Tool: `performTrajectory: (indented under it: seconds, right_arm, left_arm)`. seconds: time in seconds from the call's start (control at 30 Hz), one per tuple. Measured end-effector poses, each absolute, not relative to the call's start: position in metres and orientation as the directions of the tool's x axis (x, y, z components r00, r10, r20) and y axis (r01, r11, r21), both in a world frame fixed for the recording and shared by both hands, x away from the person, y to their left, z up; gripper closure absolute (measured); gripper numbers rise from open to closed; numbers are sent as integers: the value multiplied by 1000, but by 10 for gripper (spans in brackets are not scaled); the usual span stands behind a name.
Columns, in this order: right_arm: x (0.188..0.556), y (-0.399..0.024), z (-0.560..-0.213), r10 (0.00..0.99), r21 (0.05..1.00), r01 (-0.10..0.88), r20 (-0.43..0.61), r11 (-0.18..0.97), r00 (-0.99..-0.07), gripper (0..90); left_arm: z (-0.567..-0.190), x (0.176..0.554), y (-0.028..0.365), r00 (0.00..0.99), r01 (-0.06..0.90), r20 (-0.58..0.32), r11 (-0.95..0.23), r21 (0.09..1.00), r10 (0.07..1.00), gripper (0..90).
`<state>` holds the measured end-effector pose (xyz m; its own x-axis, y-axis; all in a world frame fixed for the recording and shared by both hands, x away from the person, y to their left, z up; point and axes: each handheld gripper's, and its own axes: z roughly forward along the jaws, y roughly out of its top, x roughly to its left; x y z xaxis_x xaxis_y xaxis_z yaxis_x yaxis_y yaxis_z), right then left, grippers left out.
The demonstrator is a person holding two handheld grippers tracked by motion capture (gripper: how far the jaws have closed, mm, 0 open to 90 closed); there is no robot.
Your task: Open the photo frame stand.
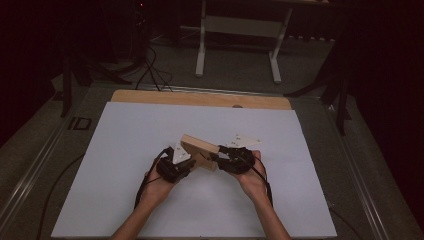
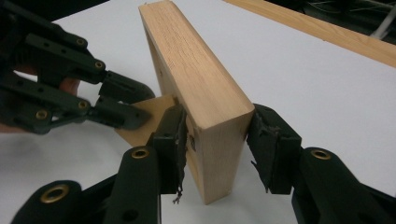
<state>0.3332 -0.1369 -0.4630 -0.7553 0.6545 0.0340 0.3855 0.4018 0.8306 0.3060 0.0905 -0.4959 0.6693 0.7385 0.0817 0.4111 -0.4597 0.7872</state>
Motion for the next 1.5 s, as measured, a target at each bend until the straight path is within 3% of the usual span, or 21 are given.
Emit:
performTrajectory:
  seconds: [0.67,1.5]
  right_arm:
    - [309,-130,-465,607,827,322,-30,461,-794,553]
    - [302,-130,-468,555,821,309,-12,481,-832,477]
  left_arm:
    - [-499,295,96,692,402,92,-488,774,716,766]
    - [-499,286,106,689,412,84,-484,772,720,736]
